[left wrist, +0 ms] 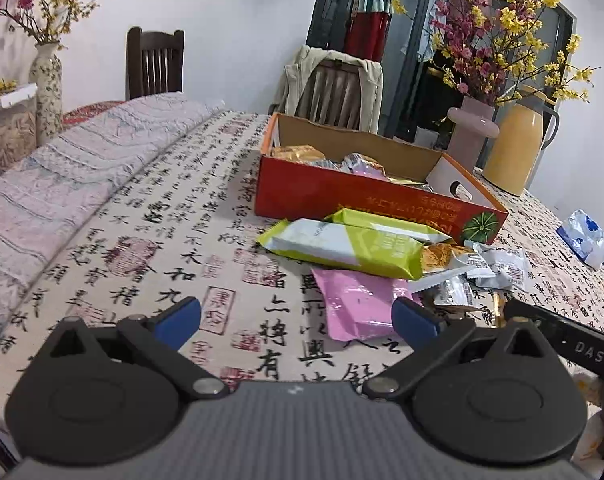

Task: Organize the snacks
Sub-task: 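Grasp the pink packet with the left gripper while the right holds the biscuit packet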

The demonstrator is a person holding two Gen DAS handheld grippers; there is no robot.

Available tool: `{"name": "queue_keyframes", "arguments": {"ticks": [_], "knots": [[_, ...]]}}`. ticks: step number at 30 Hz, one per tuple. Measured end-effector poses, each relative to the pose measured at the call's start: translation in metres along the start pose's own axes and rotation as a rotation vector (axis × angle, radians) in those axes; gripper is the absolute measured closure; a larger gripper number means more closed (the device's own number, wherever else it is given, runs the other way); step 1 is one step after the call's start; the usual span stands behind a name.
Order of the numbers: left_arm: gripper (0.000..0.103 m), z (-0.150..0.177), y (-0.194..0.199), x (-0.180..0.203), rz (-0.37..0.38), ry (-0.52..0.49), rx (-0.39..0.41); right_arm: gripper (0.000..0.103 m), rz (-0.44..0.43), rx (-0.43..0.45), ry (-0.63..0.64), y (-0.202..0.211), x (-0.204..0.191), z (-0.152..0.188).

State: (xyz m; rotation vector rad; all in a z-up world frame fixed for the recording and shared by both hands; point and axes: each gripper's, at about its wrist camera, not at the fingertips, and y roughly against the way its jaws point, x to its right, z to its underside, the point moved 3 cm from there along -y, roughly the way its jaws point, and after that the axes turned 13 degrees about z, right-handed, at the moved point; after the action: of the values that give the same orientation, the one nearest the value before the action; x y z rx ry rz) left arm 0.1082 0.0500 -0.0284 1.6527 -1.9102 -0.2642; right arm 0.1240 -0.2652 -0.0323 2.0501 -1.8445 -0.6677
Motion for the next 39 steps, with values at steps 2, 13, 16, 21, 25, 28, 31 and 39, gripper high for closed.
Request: {"name": "queue_keyframes", "arguments": {"ticks": [2, 13, 16, 21, 25, 28, 31, 39], "knots": [[0.0, -0.001, -0.005, 0.003, -0.004, -0.002, -0.006, 0.057, 0.004, 0.009, -0.012, 0.001, 0.007, -0.002], [0.0, -0.008, -0.039, 0.027, 0.004, -0.034, -0.054, 0.057, 0.042, 0.035, -0.049, -0.013, 0.041, -0.011], [0.0, -0.01, -0.048, 0.031, 0.005, -0.037, -0.07, 0.057, 0.048, 0.042, -0.049, -0.018, 0.046, -0.014], [0.0, -0.013, -0.059, 0.037, 0.0, -0.044, -0.085, 0.057, 0.055, 0.051, -0.044, -0.031, 0.052, -0.021], [0.0, -0.015, -0.067, 0.04, -0.012, -0.044, -0.097, 0.057, 0.053, 0.052, -0.043, -0.04, 0.055, -0.025], [0.0, -0.017, -0.071, 0.041, -0.02, -0.035, -0.107, 0.057, 0.044, 0.046, -0.045, -0.046, 0.056, -0.026], [0.0, -0.019, -0.076, 0.043, -0.028, -0.035, -0.114, 0.057, 0.029, 0.041, -0.049, -0.049, 0.056, -0.025], [0.0, -0.021, -0.091, 0.046, -0.053, -0.013, -0.143, 0.057, 0.015, 0.032, -0.062, -0.052, 0.058, -0.023]]}}
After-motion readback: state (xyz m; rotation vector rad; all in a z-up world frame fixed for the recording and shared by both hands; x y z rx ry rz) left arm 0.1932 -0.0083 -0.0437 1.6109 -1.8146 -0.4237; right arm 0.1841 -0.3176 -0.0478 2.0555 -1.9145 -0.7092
